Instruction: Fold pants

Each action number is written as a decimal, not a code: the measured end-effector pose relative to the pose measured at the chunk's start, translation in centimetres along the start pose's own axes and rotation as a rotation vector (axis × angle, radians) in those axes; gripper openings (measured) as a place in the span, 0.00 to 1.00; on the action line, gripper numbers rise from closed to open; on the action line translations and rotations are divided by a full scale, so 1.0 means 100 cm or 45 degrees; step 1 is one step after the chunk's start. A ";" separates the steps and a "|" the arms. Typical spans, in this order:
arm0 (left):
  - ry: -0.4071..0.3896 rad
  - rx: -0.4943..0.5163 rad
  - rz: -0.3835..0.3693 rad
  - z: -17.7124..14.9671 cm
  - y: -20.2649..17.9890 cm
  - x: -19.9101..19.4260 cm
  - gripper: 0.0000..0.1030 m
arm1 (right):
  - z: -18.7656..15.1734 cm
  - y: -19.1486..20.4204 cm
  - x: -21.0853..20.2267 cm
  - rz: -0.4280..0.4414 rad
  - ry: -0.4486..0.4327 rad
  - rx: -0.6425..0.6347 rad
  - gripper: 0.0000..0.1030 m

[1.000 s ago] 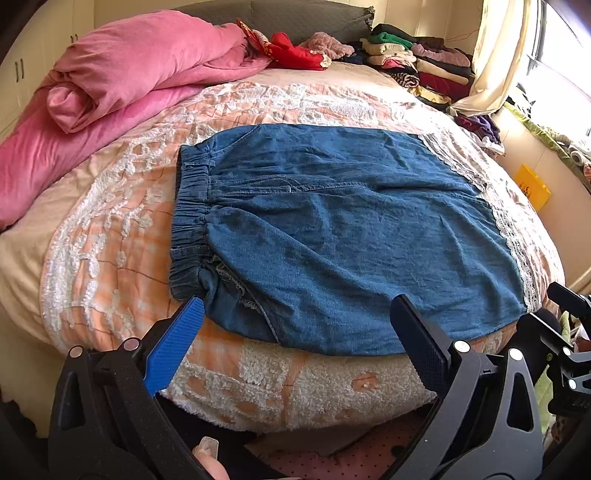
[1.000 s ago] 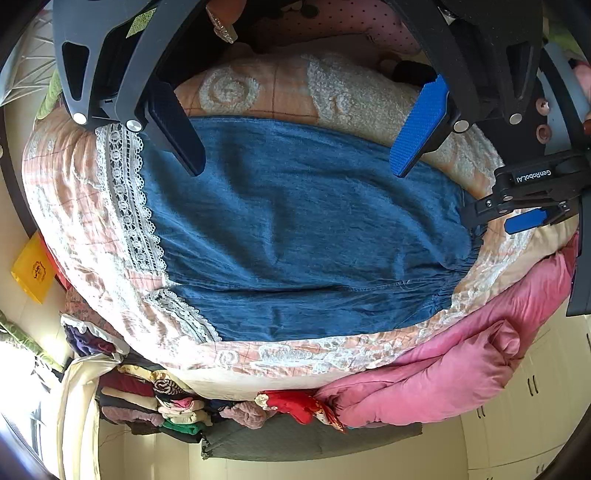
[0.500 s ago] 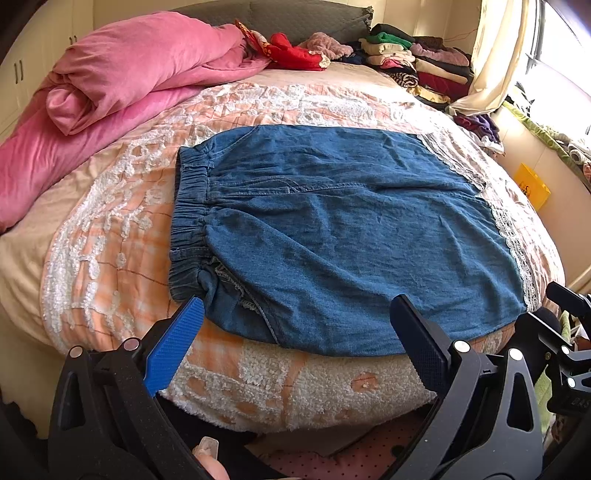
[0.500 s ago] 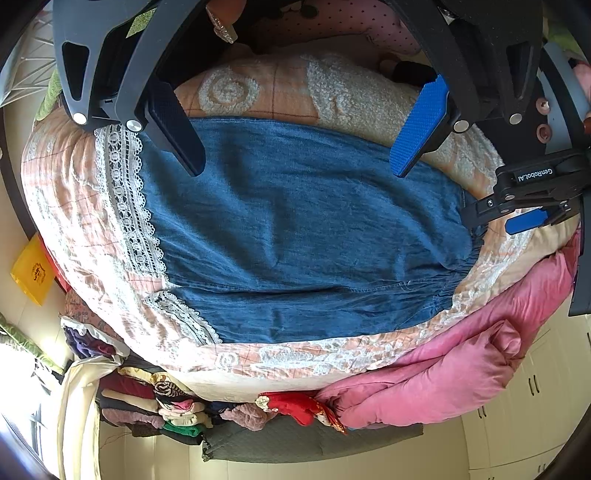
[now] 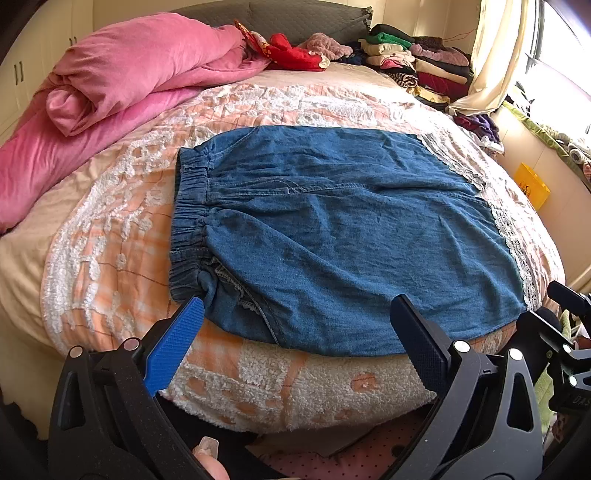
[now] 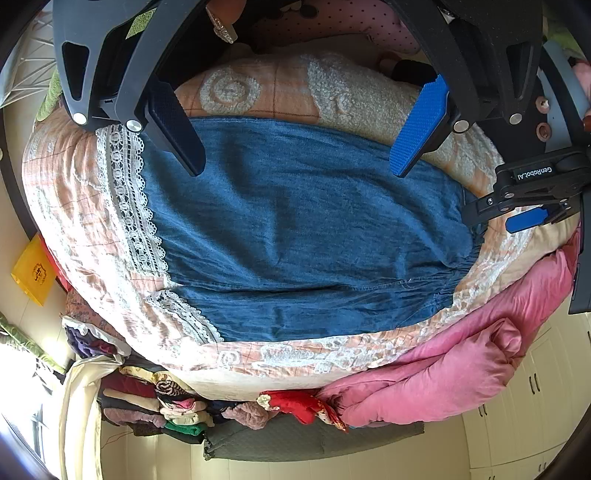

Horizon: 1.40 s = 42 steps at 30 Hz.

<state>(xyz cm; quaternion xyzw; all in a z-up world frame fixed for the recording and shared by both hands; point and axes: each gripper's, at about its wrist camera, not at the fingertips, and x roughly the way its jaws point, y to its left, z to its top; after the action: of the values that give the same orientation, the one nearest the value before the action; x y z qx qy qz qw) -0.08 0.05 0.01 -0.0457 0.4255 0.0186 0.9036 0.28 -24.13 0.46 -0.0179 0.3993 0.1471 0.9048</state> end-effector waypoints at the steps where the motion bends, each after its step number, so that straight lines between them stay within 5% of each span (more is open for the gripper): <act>1: 0.001 -0.001 0.000 0.000 0.000 0.000 0.92 | 0.000 0.000 0.000 -0.001 0.000 0.001 0.96; 26: 0.013 -0.008 -0.001 0.008 0.004 0.011 0.92 | 0.004 0.000 0.006 -0.012 0.014 -0.007 0.96; 42: 0.002 -0.099 0.056 0.040 0.042 0.032 0.92 | 0.064 0.014 0.048 0.077 0.049 -0.054 0.96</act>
<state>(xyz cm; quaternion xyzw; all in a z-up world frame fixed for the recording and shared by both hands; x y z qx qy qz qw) 4.72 4.57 -0.21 -0.0716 0.4260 0.0549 0.9002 7.56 -20.63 1.44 -0.0277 0.4137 0.1825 0.8915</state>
